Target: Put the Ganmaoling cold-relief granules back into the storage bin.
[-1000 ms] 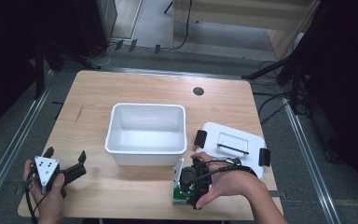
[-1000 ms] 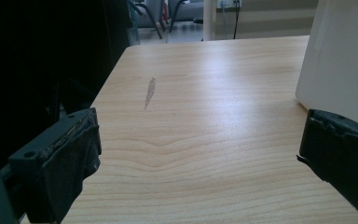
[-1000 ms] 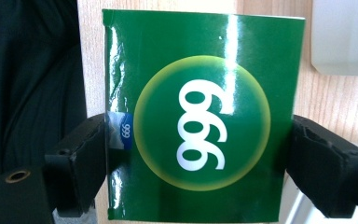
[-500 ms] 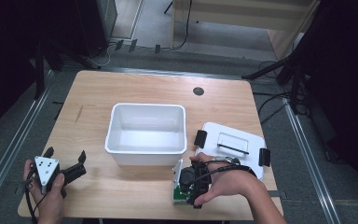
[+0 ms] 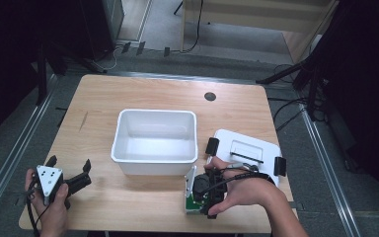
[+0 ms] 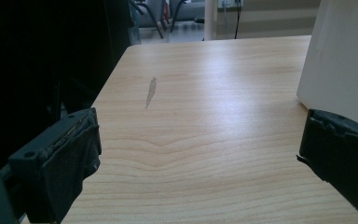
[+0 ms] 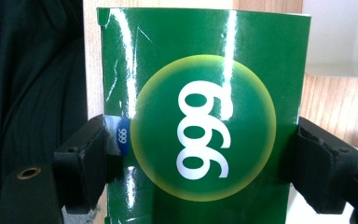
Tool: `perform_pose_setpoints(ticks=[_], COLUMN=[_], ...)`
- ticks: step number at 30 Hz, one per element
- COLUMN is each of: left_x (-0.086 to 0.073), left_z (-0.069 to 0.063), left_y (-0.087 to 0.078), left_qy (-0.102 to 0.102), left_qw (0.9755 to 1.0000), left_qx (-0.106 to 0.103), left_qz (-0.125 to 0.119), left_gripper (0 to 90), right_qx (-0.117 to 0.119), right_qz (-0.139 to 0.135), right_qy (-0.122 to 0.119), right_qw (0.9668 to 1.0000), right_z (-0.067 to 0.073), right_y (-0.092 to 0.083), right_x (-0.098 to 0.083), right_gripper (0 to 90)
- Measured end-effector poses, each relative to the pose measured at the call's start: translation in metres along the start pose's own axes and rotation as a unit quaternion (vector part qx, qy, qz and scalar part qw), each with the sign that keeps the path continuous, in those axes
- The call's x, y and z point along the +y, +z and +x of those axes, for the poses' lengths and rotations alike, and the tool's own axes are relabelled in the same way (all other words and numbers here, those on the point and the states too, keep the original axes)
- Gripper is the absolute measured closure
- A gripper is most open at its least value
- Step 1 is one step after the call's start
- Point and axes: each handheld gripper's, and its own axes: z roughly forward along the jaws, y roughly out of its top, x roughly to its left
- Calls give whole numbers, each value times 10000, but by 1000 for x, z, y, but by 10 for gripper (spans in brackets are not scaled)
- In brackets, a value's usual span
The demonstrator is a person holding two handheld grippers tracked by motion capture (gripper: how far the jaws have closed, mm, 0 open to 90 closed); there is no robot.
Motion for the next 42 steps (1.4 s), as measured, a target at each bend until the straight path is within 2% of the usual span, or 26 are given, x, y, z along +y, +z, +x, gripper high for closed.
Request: perform_pose_setpoints(ticks=[8,11,13,14,15,16,18,20,22,34,36,40,42], left_x=[0,0,0,0,0,0,0,0,0,0,0,0,0], left_z=[0,0,0,0,0,0,0,-1,-1,-1,-1,-1,-1], left_y=[0,0,0,0,0,0,0,0,0,0,0,0,0], left_qy=[19,19,18,18,18,19,29,30,28,29,26,32,31], left_qw=[10000,10000,10000,10000,10000,10000,10000,10000,10000,10000,10000,10000,10000], left_qx=[5,5,3,3,2,2,0,1,3,-6,-6,-5,-5], left_qz=[7,8,11,10,10,10,15,14,16,20,18,18,18], left_gripper=[0,0,0,0,0,0,0,0,0,0,0,0,0], right_qx=[-30,1,2,-10,-41,-48,-73,-63,-87,-30,-1,3,0], right_qz=[-16,3,-21,25,-17,12,-36,-27,-70,-9,-74,-38,-67], right_qy=[-149,-104,-171,-115,-221,-167,-225,-127,-196,-126,-218,-164,-229], right_qw=[9999,9999,9999,9999,9997,9998,9997,9999,9997,9999,9997,9999,9997], right_z=[-1,-1,-1,-1,-2,-2,-3,-3,-5,-8,-10,-11,-12], right_y=[-9,-13,-15,-17,-18,-20,-22,-26,-29,-46,-48,-56,-60], right_x=[1,1,1,1,1,1,0,0,1,3,3,3,3], right_gripper=[163,164,163,164,164,164,164,164,164,165,165,165,166])
